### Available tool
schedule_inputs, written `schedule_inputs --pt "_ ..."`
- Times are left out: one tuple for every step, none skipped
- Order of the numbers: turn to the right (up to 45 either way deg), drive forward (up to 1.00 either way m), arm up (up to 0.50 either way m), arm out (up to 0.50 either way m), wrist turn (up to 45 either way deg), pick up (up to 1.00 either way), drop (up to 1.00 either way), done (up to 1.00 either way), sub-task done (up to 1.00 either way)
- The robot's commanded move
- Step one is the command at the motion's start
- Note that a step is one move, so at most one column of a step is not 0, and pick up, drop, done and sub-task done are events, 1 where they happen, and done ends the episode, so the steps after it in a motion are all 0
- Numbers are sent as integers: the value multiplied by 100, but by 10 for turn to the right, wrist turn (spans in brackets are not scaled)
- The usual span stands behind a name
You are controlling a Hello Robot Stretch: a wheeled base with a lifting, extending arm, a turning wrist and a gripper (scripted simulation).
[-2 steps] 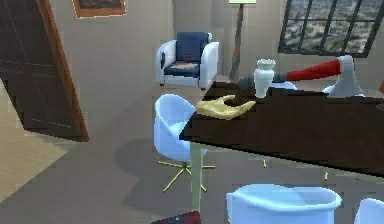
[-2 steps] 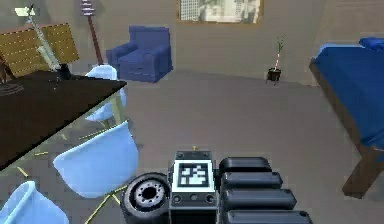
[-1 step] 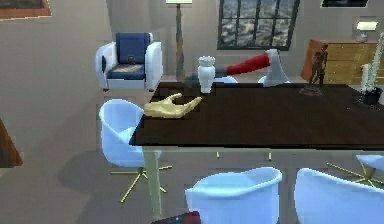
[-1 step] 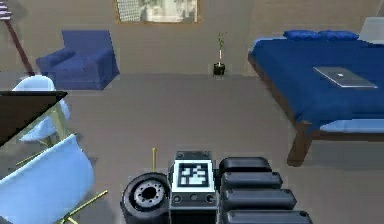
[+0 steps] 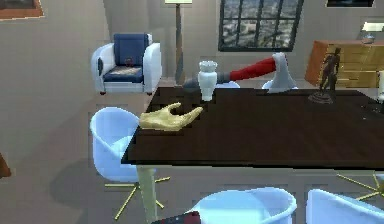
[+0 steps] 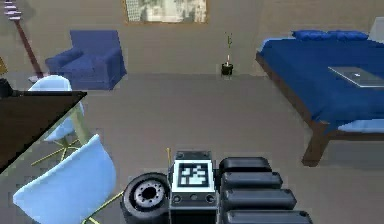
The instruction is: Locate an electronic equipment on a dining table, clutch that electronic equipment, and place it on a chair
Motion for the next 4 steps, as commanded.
schedule_inputs --pt "-450 0 0 0 0 0 0 0 0" --pt "-180 0 0 0 0 0 0 0 0" --pt "0 0 0 46 0 0 0 0 0" --pt "0 0 0 0 450 0 0 0 0"
